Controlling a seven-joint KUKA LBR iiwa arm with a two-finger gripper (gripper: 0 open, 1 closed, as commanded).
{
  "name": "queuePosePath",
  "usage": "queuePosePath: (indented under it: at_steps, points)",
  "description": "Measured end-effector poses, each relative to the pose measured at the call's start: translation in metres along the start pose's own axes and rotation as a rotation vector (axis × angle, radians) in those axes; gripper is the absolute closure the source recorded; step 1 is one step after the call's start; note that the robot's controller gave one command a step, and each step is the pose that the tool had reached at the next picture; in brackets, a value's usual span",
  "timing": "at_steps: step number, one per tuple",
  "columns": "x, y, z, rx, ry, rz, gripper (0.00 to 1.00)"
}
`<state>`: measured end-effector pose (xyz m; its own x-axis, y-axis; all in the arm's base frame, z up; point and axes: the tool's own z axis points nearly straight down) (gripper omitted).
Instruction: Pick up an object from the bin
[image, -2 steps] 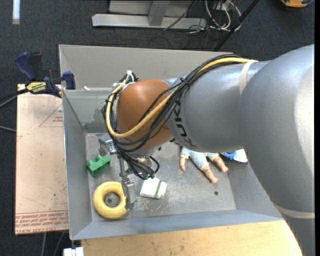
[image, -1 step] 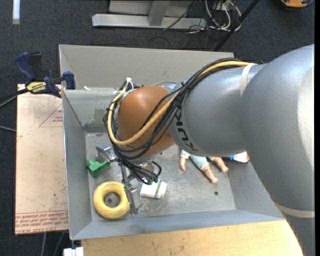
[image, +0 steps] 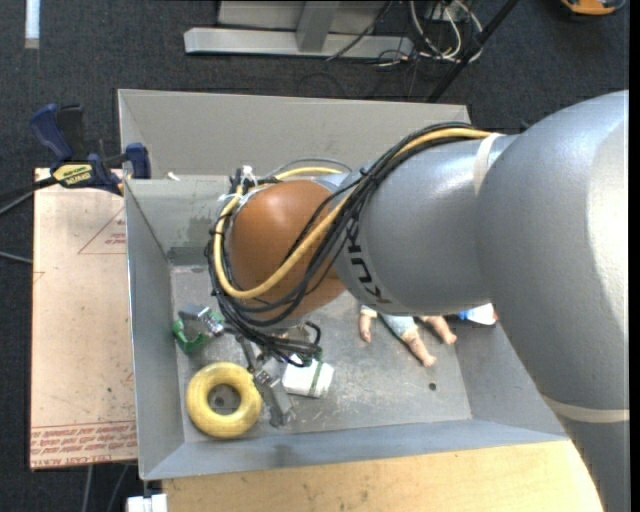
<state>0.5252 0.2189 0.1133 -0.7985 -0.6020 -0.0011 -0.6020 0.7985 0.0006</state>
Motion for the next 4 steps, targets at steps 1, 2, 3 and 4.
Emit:
queuePosePath:
  at_steps: [1, 2, 3, 4]
  points:
    - [0.002, 0.010, 0.042, 0.000, -0.014, 0.009, 0.00]
    - [0.014, 0.027, 0.041, 0.006, -0.011, -0.254, 1.00]
    - [0.014, 0.027, 0.041, 0.006, -0.011, -0.254, 1.00]
    - [0.015, 0.028, 0.038, 0.004, -0.008, -0.254, 1.00]
